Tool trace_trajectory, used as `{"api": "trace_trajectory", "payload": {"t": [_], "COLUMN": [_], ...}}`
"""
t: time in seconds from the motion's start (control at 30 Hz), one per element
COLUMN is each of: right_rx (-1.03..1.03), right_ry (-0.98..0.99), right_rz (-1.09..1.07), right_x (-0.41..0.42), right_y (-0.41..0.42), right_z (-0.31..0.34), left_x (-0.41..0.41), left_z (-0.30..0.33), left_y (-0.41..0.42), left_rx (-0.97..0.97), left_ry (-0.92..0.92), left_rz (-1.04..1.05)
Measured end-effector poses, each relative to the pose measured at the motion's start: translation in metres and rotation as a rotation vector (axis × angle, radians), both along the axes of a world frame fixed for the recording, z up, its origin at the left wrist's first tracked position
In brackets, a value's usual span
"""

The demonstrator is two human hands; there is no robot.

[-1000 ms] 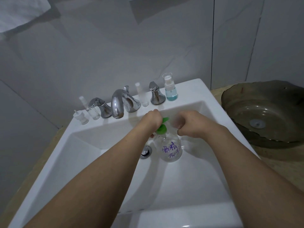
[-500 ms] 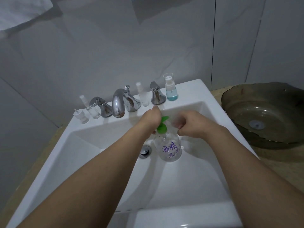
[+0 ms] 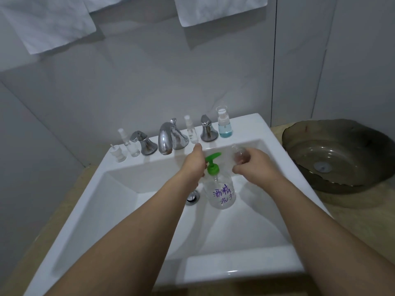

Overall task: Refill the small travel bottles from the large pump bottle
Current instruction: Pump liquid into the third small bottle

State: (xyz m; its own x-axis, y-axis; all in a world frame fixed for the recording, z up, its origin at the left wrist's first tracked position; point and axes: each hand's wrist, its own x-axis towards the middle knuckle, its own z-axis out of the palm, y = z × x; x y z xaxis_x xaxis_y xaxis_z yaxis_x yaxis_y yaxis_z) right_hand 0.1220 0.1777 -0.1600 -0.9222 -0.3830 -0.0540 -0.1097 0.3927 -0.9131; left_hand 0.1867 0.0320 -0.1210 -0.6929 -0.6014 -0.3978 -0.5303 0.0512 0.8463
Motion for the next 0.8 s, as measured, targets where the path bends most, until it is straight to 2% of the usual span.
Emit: {"api": "trace_trajectory", "payload": {"t": [0.27,0.4,0.8], "right_rx": [-0.187,-0.257,-0.363], "right_ry": [-0.038,-0.060,-0.113], "right_rz": [-0.059,-0.028,0.086], "right_x": [0.044,0.079,0.179], "right_y": [0.009,0.005,-0.035], "right_z": [0.035,0.056,0.111], "left_x": [0.044,0.077,0.188], "left_z": [0.023,0.040,0.090], "left_y": [0.013,0.009,-0.044], "left_rx": [-0.001,-0.138,-0.217], "left_ry": [-0.045,-0.042,-0.073], "left_rz": [-0.123,-0.192,-0.191]}}
